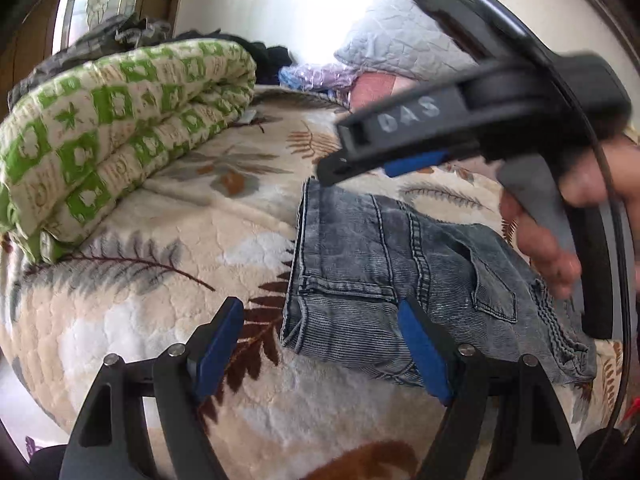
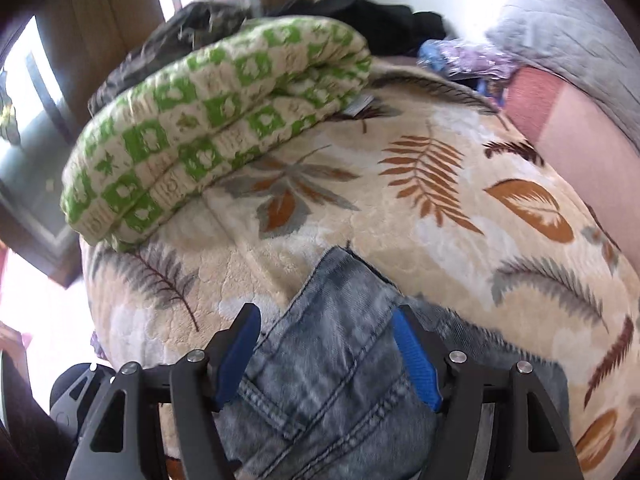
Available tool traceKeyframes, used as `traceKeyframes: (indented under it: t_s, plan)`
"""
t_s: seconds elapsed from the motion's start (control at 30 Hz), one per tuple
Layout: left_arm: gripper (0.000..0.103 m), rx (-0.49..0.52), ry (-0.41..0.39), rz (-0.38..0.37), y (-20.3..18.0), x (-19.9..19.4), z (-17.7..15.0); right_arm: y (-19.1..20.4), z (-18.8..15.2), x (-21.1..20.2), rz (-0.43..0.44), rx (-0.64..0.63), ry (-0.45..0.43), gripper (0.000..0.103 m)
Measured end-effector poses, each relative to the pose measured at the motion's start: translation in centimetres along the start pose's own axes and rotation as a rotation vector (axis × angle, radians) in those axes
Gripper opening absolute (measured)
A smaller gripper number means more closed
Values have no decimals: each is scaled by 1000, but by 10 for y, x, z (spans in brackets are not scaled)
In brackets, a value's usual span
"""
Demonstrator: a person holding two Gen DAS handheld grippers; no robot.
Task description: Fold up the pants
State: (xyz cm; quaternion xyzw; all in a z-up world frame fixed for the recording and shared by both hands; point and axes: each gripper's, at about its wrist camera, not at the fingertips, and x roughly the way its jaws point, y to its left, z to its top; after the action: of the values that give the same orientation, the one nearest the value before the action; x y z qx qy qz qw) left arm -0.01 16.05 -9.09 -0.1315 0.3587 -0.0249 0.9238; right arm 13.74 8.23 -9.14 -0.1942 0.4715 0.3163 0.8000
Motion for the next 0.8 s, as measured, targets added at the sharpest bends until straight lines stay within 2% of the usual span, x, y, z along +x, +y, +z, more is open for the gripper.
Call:
traceKeyframes:
  t_s: [0.13, 0.37, 0.43, 0.5, 0.63, 0.7, 0.73, 0.8]
  plan:
    - [80, -31, 2, -19, 5, 2, 0, 9, 16, 21, 13, -60, 64, 72]
    - [80, -24, 1, -48, 0, 10, 5, 11, 34, 56, -41, -100, 156, 72]
    - [72, -28, 9, -60, 0, 13, 6, 10, 36, 65, -48, -100, 178, 72]
    - [56, -31, 42, -94, 0, 19, 5, 9, 38, 72, -59, -94, 192, 72]
    - [49, -56, 89, -118, 2, 29, 3, 6, 38, 89, -79, -76, 239, 71]
    - [36, -47, 86, -134, 0, 29, 4, 4, 36, 93, -83, -63, 249, 57]
    - [34, -42, 90, -141, -1, 31, 5, 2, 35, 96, -82, -50, 254, 49]
    - [25, -35, 103, -156, -4, 33, 4, -3, 34, 96, -74, -26, 246, 43]
